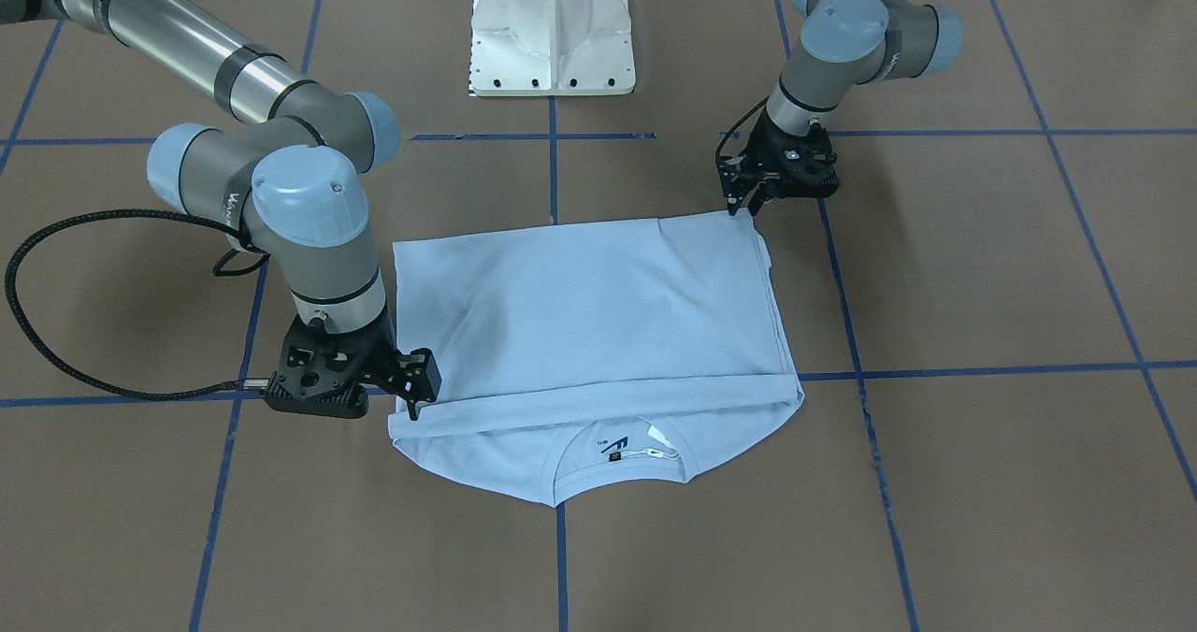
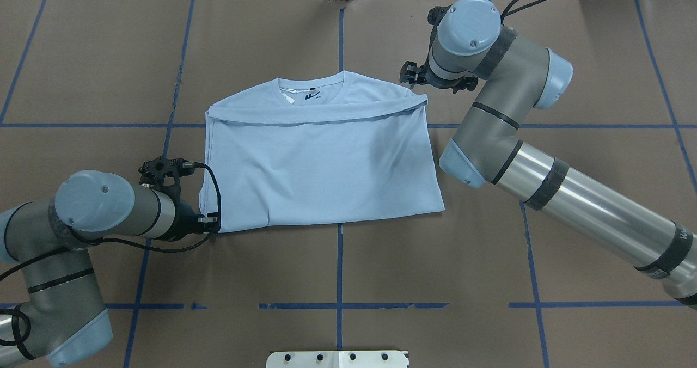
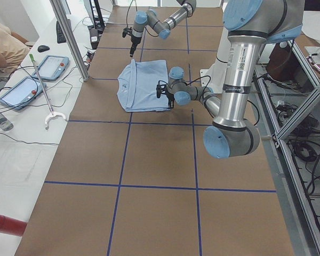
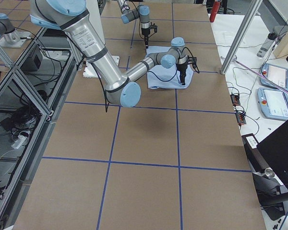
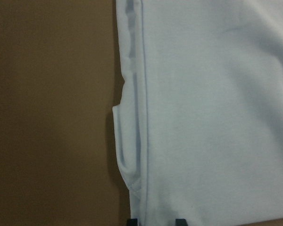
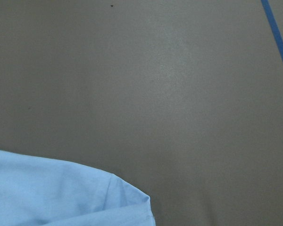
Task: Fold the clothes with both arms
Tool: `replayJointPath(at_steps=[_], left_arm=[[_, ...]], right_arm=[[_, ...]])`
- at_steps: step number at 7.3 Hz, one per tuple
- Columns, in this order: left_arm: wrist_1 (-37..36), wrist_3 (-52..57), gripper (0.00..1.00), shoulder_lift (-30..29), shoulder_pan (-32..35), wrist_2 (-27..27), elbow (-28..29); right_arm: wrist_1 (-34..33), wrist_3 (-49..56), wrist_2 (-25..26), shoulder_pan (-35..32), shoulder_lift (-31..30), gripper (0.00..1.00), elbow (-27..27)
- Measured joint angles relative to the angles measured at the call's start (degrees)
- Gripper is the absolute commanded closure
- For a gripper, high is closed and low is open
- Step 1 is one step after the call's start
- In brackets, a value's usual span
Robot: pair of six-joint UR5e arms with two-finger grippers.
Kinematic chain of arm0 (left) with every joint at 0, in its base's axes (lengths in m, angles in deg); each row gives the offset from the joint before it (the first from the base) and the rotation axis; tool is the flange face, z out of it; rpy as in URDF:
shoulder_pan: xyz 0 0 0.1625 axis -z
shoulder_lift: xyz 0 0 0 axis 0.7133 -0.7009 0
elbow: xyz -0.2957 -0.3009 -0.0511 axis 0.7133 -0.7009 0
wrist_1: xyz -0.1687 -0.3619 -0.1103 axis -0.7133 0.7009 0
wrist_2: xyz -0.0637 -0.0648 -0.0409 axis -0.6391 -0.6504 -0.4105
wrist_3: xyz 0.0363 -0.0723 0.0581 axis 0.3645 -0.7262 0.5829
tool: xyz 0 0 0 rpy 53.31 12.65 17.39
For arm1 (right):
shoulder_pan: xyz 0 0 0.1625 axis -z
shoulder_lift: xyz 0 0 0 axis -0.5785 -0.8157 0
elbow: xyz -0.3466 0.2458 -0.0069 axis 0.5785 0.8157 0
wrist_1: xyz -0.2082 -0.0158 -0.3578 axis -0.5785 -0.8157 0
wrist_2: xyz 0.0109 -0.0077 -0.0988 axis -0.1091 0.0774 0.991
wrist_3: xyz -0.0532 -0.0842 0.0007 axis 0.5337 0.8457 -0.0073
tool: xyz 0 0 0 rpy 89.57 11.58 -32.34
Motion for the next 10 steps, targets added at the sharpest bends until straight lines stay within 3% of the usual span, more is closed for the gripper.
replayJointPath(at_steps=[5, 6, 7, 10], left_arm=[[-0.2, 0.0, 0.64, 0.0, 0.0, 0.0, 0.2], [-0.2, 0.0, 0.77, -0.1, 0.0, 0.0, 0.3], [-0.2, 0.0, 0.96, -0.1, 0.0, 0.0, 0.4], [-0.2, 0.0, 1.00, 0.2, 0.1, 0.0, 0.1]], right_arm=[[0.0, -0.1, 0.0, 0.0, 0.0, 0.00, 0.0], [0.0, -0.1, 0.0, 0.0, 0.0, 0.00, 0.0], [0.0, -0.1, 0.0, 0.0, 0.0, 0.00, 0.0], [0.0, -0.2, 0.0, 0.0, 0.1, 0.00, 0.0]])
